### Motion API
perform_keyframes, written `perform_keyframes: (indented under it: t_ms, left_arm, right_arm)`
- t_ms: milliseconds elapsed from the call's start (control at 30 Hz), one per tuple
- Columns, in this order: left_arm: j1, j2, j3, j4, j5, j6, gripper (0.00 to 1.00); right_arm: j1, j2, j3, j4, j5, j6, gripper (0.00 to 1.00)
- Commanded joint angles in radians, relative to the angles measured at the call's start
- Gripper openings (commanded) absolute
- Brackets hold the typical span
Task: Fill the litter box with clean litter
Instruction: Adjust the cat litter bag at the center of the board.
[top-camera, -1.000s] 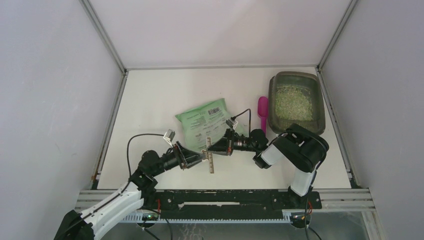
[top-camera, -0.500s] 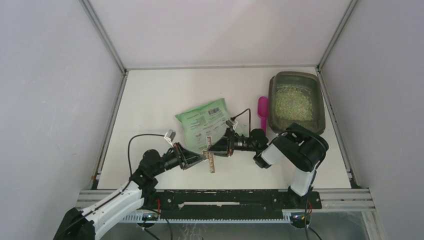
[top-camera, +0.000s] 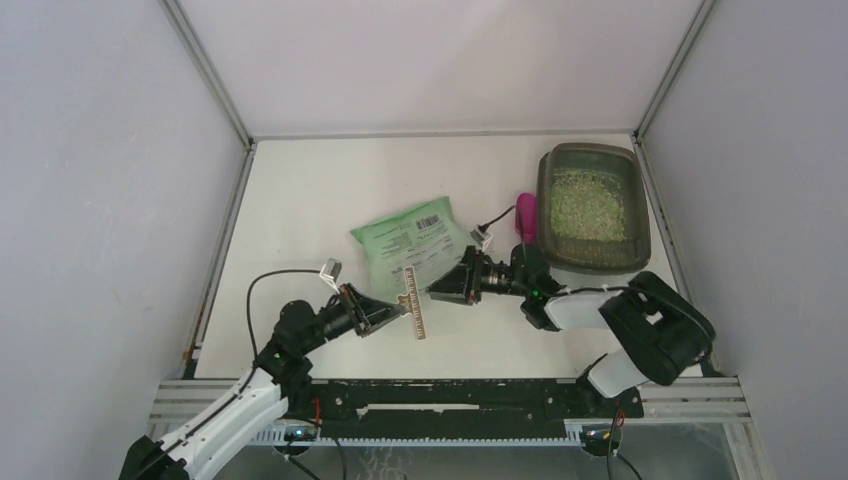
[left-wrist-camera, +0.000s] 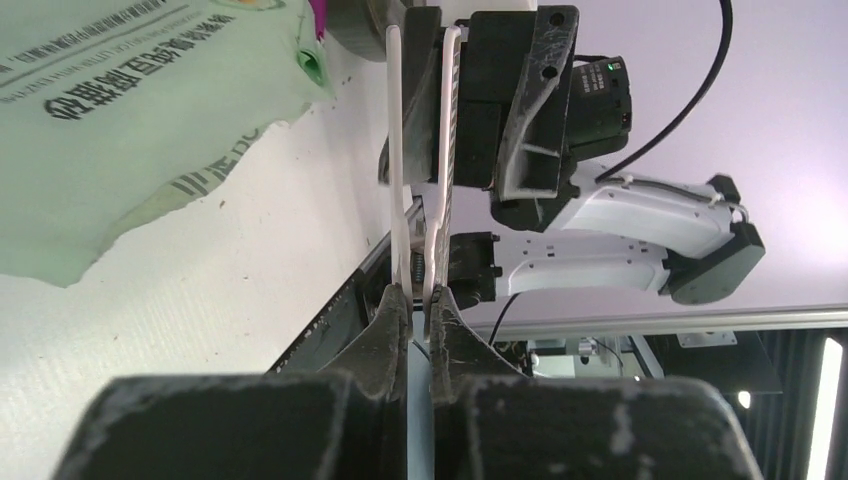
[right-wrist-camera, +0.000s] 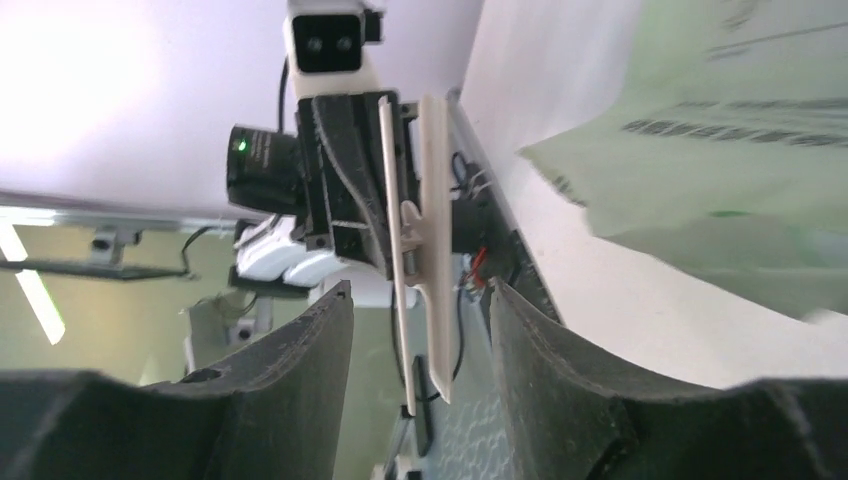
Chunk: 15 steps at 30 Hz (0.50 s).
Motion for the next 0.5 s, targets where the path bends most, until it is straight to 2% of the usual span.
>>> perform_keyframes:
  t_ms: [0, 33, 233, 400, 467]
  left_arm:
    - [0.016, -0.045, -0.089, -0.091, -0.042, 0.054, 0.00]
    - [0.019, -0.051, -0.082, -0.105, -0.045, 0.059, 0.00]
    - [0.028, -0.082, -0.041, -0.177, -0.050, 0.078, 0.00]
    - [0.038, -0.117, 0.016, -0.262, -0.068, 0.102, 0.00]
    - [0.042, -0.125, 0.033, -0.282, -0.070, 0.107, 0.00]
  right_arm:
    - [-0.061, -0.154, 0.001, -0.387, 0.081, -0.181, 0.56]
    - [-0.071, -0.187, 0.004, -0.451, 0.096, -0.204, 0.54]
    - [-0.075, -0.388, 0.034, -0.864, 0.217, -0.377, 0.24]
    - [-0.030, -0.448, 0.033, -1.066, 0.336, -0.444, 0.20]
    - [-0.010, -0.423, 0.033, -1.075, 0.359, -0.446, 0.20]
